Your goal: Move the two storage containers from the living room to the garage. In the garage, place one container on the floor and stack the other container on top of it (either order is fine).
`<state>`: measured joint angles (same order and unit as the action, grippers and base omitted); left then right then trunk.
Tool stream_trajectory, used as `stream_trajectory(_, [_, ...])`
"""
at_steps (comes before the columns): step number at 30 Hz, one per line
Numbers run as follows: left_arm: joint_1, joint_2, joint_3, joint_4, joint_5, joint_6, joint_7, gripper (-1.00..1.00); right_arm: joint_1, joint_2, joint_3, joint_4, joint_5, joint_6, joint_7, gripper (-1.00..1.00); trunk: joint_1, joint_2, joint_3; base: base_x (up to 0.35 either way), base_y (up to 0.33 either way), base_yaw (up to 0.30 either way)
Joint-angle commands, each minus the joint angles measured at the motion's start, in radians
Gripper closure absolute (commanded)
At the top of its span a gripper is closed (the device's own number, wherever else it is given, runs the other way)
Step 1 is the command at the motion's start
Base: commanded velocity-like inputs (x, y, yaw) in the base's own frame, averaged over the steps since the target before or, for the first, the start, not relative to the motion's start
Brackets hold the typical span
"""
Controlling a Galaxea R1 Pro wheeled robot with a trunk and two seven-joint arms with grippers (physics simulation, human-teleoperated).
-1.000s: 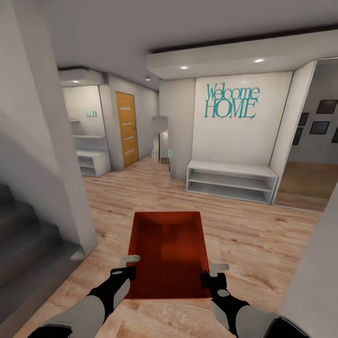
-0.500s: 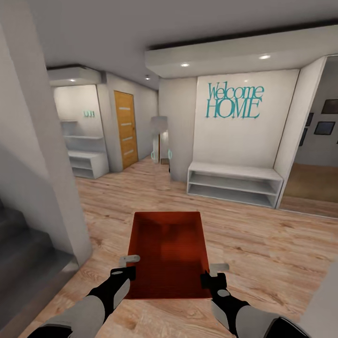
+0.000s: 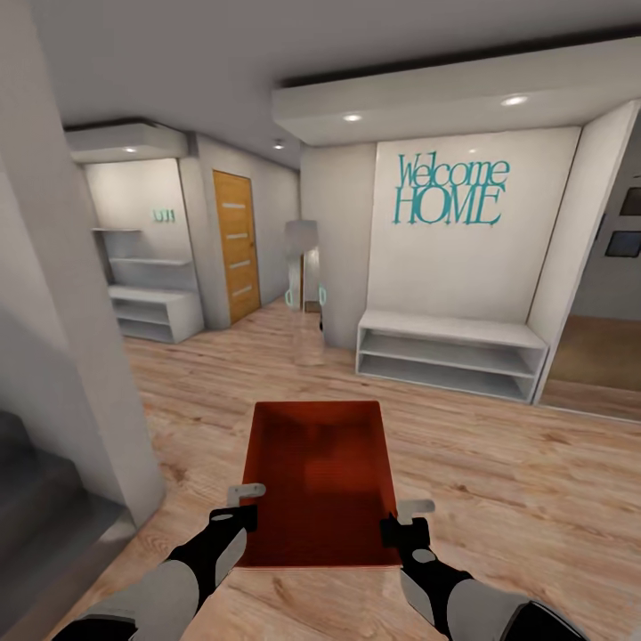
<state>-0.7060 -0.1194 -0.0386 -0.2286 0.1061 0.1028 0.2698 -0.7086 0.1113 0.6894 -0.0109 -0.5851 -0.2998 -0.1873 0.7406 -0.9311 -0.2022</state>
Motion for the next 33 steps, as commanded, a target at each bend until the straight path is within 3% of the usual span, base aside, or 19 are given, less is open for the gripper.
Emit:
stream_trajectory(1, [-0.001,0.02,0.037,-0.005,0.043,0.007,0.008,1.0,0.0,-0.001,-0.024,-0.001,0.001,-0.001,-0.002,1.0,0.001,-0.001,-0.001,0.322,0.0,0.0])
stream_trajectory(33, [-0.001,0.02,0.037,-0.005,0.043,0.007,0.008,1.0,0.0,-0.001,-0.024,-0.001,0.001,-0.001,-0.002,1.0,0.001,-0.001,-0.001,0.322,0.0,0.0])
